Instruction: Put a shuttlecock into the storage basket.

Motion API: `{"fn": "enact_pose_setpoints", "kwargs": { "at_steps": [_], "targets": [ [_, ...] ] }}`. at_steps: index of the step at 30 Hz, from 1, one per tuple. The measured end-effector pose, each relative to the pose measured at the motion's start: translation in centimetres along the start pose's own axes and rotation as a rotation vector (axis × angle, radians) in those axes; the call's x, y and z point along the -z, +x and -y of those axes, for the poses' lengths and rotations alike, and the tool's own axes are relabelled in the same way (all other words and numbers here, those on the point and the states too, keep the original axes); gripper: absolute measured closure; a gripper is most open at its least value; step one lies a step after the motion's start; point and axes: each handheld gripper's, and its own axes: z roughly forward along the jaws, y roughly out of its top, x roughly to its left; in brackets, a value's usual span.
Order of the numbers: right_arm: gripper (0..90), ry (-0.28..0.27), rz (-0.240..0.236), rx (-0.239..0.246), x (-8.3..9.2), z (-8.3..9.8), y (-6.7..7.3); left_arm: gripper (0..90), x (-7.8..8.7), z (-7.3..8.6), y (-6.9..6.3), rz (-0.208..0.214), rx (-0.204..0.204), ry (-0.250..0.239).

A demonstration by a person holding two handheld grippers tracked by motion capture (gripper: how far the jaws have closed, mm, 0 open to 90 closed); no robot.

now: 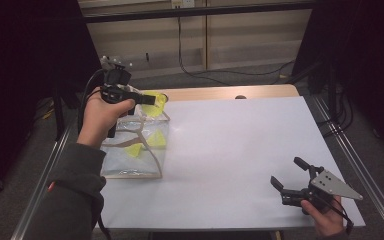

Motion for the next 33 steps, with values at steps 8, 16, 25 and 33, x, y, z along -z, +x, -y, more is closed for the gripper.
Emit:
{"fn": "enact_pose_setpoints", "kwargs": {
  "at_steps": [8,16,25,33],
  "targets": [
    [1.6,0.0,0.0,0.0,0.0,0.0,0.0,87.4,0.7,0.0,0.5,-0.013,0.008,-0.009],
    [1.6,0.001,0.002,-0.001,0.0,0.0,0.0,87.3,1.4,-0.1,1.0,-0.03,0.018,-0.016],
    [1.6,0.002,0.002,0.002,0.0,0.0,0.0,87.3,2.0,0.1,1.6,-0.047,0.031,-0.024],
    [1.6,0.001,0.002,0.003,0.0,0.0,0.0,87.3,2.4,0.1,2.0,-0.06,0.03,-0.026]
  ]
}}
